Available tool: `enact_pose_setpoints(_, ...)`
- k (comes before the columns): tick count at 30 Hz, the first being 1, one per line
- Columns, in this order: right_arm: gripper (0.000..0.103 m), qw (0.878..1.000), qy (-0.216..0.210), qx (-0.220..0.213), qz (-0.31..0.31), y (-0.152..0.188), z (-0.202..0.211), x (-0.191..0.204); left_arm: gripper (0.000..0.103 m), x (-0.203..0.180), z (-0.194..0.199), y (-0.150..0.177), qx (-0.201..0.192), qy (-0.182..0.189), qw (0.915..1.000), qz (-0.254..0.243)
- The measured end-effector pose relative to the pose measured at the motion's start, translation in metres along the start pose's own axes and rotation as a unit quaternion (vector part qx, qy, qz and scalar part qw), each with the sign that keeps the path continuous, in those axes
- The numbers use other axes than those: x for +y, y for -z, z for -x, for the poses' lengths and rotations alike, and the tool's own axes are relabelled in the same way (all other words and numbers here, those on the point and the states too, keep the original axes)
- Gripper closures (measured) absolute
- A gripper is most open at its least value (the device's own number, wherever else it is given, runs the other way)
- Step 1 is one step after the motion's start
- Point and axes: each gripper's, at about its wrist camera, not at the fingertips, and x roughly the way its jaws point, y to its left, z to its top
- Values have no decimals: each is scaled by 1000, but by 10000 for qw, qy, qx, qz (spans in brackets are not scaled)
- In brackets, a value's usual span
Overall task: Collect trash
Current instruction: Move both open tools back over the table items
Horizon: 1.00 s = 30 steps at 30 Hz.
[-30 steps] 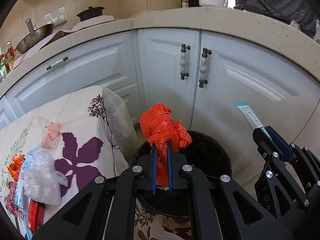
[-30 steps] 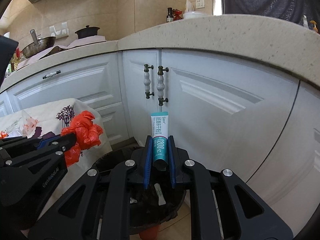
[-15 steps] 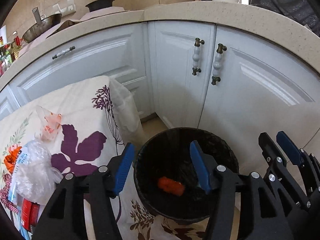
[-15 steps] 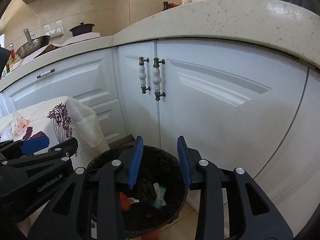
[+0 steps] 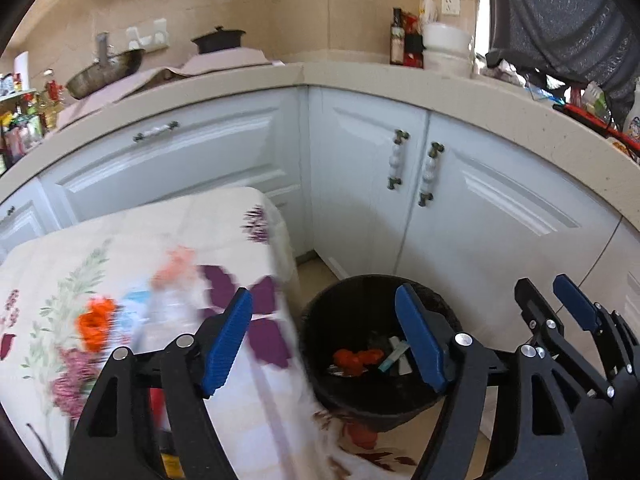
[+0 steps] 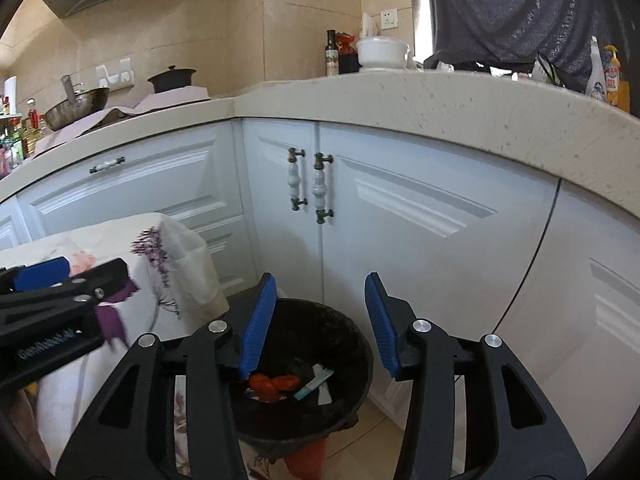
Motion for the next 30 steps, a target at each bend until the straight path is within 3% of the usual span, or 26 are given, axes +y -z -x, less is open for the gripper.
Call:
enact_pose_setpoints(11, 55, 9973, -674, 65, 298, 18, 47, 77, 30, 93, 48, 37, 12, -668, 9973, 305)
enact_pose_setpoints(19, 49, 9918, -1101, 236, 610, 39, 69, 131, 30, 166, 69, 72, 112, -1325, 9889, 658)
enact_pose_setpoints(30, 49, 9812, -1503, 537, 1087, 63, 83, 188, 30, 226, 83, 107, 324, -1709, 9788, 1084)
